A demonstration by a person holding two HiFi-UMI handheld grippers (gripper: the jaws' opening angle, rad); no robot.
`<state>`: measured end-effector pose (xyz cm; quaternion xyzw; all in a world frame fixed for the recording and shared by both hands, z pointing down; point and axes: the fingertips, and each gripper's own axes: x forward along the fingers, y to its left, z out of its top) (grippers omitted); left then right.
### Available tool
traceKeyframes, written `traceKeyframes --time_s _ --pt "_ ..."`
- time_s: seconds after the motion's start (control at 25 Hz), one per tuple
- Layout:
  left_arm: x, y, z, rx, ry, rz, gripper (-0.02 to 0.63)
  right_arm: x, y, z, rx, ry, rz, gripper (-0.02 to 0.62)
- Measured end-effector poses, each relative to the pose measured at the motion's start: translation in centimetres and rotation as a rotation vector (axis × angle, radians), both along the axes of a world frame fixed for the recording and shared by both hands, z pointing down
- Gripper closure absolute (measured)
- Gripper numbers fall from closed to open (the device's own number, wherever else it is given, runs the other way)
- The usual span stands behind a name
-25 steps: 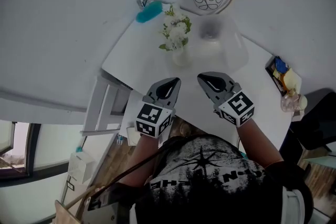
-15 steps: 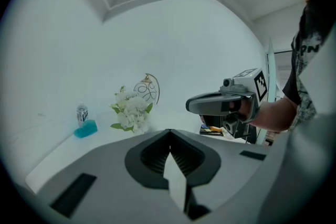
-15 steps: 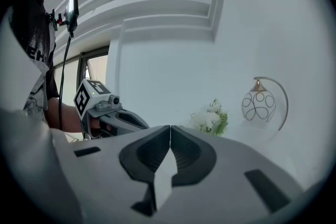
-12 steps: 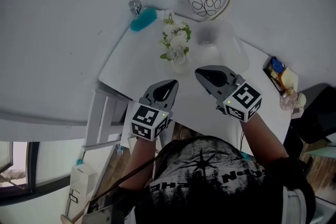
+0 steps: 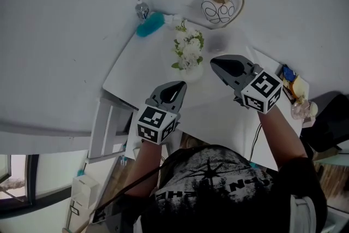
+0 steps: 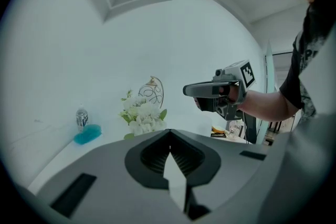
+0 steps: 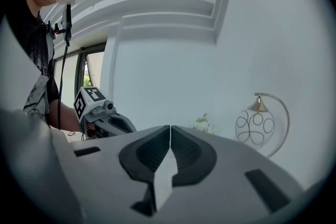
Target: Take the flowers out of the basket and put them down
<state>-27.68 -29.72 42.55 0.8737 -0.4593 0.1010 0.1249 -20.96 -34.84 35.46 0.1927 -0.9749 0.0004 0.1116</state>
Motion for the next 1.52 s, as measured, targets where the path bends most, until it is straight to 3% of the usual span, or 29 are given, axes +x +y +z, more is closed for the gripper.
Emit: traceKeyframes --time_s 0.36,0.64,0.96,1.2,1.52 --pt "-0.5 -1.6 0.5 -0.004 -0.001 0.017 0.595 -0.4 -3.8 0.9 0.072 0.067 -0.040 0.575" --pt "-0.8 -2.6 0.8 -0.020 0.006 0.028 0.595 -0.3 -6.9 4.9 0.076 0.185 -0.097 0.565" --pt "-0.4 -2.8 1.6 -0.051 0.021 0.043 0.595 -1.3 -8.0 10.5 -0.011 0.255 -0.163 0.478" --pt "-0.4 -3.0 1.9 -0.059 0.024 0.038 0.595 -2.5 -7.8 15.5 -0.118 0.328 -0.240 0.315" --pt "-0.4 -3.0 1.9 -0.054 0.020 0.033 0.595 -4.5 -7.8 19.5 -0.191 0.422 -0.307 0.261"
